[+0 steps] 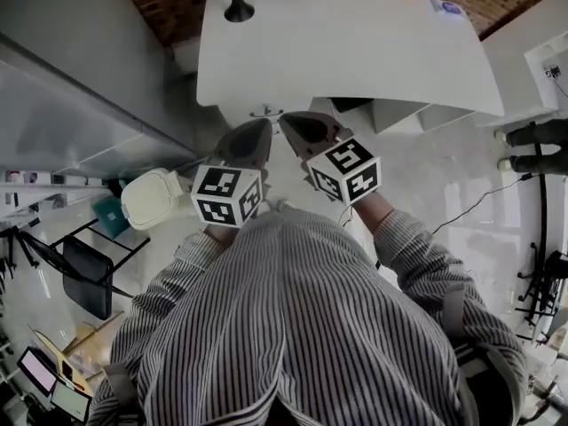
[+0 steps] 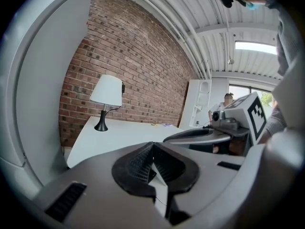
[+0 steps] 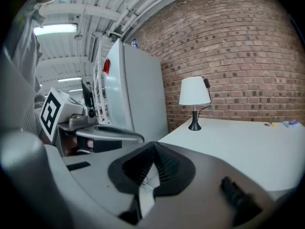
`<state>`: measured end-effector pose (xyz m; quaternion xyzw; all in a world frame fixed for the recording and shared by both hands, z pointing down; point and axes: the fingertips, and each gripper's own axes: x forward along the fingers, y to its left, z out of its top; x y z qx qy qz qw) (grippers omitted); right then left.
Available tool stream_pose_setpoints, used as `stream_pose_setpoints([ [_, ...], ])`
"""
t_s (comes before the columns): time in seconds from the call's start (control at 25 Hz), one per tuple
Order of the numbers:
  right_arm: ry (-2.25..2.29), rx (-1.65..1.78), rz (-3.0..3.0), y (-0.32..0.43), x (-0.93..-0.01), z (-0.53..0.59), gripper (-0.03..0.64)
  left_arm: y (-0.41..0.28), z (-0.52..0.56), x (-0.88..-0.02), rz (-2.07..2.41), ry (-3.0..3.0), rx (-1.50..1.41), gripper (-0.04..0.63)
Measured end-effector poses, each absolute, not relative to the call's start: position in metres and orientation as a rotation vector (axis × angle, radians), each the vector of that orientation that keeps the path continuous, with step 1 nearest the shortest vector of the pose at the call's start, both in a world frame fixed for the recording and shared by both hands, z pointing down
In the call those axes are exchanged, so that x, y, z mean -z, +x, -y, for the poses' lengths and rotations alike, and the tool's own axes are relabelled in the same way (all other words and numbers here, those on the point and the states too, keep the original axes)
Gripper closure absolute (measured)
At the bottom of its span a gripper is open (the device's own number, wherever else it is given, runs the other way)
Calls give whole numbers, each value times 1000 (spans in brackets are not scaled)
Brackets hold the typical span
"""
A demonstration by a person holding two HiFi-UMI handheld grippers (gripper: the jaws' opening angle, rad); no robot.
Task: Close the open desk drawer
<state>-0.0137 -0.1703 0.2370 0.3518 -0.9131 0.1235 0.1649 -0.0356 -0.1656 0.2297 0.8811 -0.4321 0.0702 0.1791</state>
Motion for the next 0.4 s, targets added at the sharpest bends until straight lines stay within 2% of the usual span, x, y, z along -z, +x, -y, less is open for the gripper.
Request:
stream_pose_setpoints([
  [0.4,779,-270,2574,-17,-248,152,601,-42,166,-239,1288,2422,-123,583],
])
